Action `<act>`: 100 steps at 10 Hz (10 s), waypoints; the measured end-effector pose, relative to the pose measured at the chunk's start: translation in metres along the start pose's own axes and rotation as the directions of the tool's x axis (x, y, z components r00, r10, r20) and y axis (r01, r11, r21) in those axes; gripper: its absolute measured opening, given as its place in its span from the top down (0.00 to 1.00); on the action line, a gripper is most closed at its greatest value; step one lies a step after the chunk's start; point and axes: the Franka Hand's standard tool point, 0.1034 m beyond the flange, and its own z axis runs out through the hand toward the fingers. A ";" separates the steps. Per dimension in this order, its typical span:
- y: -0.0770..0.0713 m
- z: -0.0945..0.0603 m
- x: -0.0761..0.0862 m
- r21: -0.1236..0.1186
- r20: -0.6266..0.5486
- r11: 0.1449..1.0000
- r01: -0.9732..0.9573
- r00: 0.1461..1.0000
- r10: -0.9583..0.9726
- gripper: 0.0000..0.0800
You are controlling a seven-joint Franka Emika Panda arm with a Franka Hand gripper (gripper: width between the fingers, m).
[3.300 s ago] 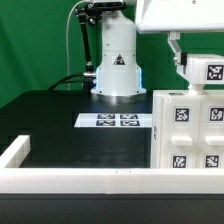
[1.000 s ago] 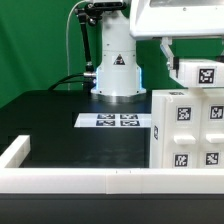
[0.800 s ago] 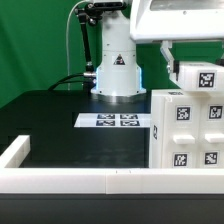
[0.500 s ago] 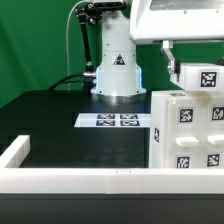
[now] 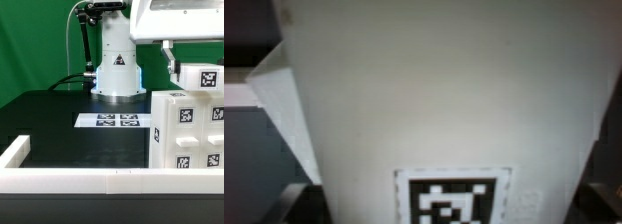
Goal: Assemble cabinet
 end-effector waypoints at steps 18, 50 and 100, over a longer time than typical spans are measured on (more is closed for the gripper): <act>0.004 -0.002 0.008 0.080 0.055 0.235 -0.969 0.239 0.969 0.02; -0.007 -0.025 -0.005 0.061 0.048 -0.144 0.988 -0.147 -0.988 0.00; -0.006 -0.003 -0.033 -0.019 0.104 0.004 -1.000 0.002 0.995 0.30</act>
Offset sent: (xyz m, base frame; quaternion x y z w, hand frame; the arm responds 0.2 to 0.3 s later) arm 0.0000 0.0000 0.0000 0.0000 0.0000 0.3193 0.9477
